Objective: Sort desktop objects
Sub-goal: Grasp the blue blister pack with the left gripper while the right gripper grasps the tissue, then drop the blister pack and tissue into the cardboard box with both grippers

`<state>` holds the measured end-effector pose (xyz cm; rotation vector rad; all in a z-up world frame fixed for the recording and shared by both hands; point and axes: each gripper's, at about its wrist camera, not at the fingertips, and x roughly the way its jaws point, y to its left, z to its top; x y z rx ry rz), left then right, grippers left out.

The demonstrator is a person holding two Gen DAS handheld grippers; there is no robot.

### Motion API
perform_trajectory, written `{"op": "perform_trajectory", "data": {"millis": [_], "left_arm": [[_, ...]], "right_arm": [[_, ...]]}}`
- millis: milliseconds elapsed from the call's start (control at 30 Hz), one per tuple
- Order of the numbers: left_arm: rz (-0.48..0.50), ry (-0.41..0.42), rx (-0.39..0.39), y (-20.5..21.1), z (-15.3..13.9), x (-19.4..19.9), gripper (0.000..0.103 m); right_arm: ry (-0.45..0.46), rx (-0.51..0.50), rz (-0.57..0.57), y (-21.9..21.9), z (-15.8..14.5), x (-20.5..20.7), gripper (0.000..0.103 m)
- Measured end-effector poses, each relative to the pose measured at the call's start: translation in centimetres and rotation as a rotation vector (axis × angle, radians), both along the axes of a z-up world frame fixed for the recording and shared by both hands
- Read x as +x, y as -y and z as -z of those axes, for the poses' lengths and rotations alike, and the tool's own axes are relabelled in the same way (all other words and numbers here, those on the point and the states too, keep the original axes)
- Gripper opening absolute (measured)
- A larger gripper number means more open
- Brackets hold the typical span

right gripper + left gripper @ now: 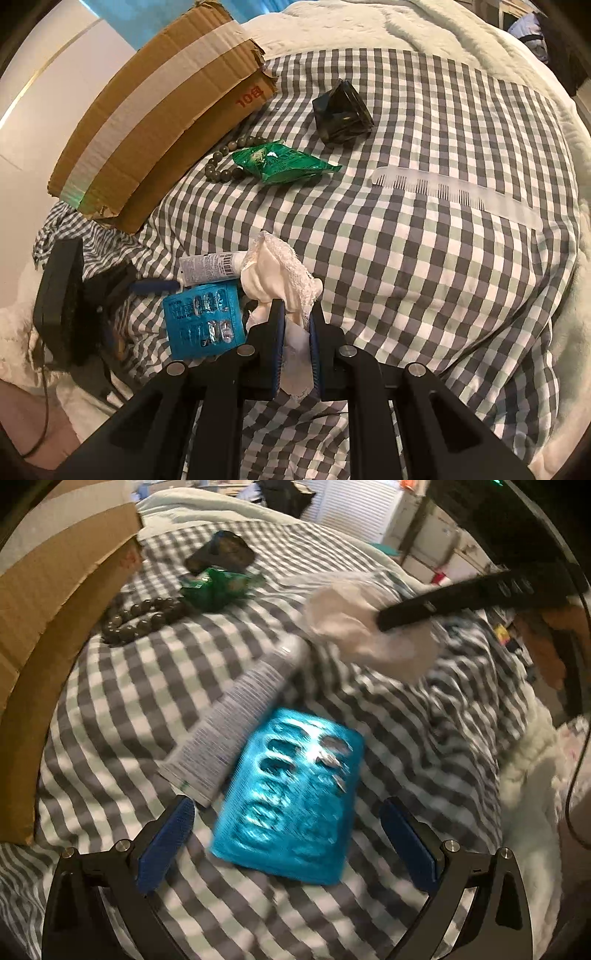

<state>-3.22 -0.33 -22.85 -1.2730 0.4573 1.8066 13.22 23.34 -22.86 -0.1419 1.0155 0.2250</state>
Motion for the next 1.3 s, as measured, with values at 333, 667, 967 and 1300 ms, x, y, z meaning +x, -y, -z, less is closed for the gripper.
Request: {"op": "perform_trajectory", "data": {"millis": [333, 667, 967, 1300], "left_arm": [[0.002, -0.050, -0.118, -1.7, 0.8, 1.6, 0.069], [-0.082, 0.053, -0.036, 1.1, -1.5, 2.7, 0.061], [-0.120, 0.134, 0.012, 3.3, -3.4, -0.8, 0.017], [-0.068, 0.052, 0.118, 1.7, -5.8, 0.6, 0.007]], "right_arm": [[0.010, -0.003, -0.016, 0.1, -0.5, -0.2, 0.013], [0.090, -0.017, -0.074, 0.0, -3.6, -1.0, 0.013], [0.109, -0.020, -0.078, -0.3, -4.3, -1.1, 0.013], [0.119, -0.038, -0.112, -1.3, -4.5, -1.2, 0.013]]}}
